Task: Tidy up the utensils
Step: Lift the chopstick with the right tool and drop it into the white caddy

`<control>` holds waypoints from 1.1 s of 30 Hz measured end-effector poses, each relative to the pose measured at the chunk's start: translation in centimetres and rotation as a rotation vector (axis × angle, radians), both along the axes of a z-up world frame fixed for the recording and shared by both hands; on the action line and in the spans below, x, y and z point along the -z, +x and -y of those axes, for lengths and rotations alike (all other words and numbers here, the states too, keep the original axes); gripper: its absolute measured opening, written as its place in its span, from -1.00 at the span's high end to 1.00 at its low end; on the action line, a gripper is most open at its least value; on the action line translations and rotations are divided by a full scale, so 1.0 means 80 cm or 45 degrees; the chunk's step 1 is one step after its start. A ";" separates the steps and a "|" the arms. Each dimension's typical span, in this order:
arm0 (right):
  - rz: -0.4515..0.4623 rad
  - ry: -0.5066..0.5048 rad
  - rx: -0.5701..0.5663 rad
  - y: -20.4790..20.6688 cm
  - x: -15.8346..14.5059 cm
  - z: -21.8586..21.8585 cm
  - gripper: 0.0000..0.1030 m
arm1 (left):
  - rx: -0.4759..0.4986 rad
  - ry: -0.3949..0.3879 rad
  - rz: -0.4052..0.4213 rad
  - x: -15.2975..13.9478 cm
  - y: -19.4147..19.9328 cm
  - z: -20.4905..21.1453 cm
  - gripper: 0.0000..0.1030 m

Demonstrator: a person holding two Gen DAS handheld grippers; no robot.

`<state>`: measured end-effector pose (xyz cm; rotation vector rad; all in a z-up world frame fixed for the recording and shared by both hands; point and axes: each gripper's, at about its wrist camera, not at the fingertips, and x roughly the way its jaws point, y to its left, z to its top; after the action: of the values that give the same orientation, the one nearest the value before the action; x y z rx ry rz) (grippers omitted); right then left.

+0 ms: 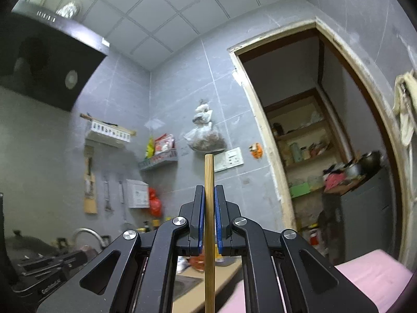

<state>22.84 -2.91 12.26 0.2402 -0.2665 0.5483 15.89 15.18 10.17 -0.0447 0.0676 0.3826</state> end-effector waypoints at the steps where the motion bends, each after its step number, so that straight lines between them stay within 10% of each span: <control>1: 0.001 -0.015 0.011 0.000 0.003 -0.001 0.90 | -0.009 0.014 -0.010 0.009 0.005 0.003 1.00; 13: -0.081 -0.180 0.033 0.016 0.039 -0.009 0.90 | 0.045 -0.033 -0.142 0.055 0.037 0.010 1.00; 28: -0.319 -0.365 -0.145 0.009 0.074 0.004 0.87 | 0.399 -0.318 -0.309 0.068 0.028 -0.003 0.89; 33: -0.342 -0.364 -0.180 0.002 0.072 0.009 0.54 | 0.481 -0.378 -0.303 0.060 0.020 -0.001 0.84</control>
<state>23.02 -3.64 6.47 0.0534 0.0908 0.6788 17.48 15.27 5.41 -0.2754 0.3623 -0.0043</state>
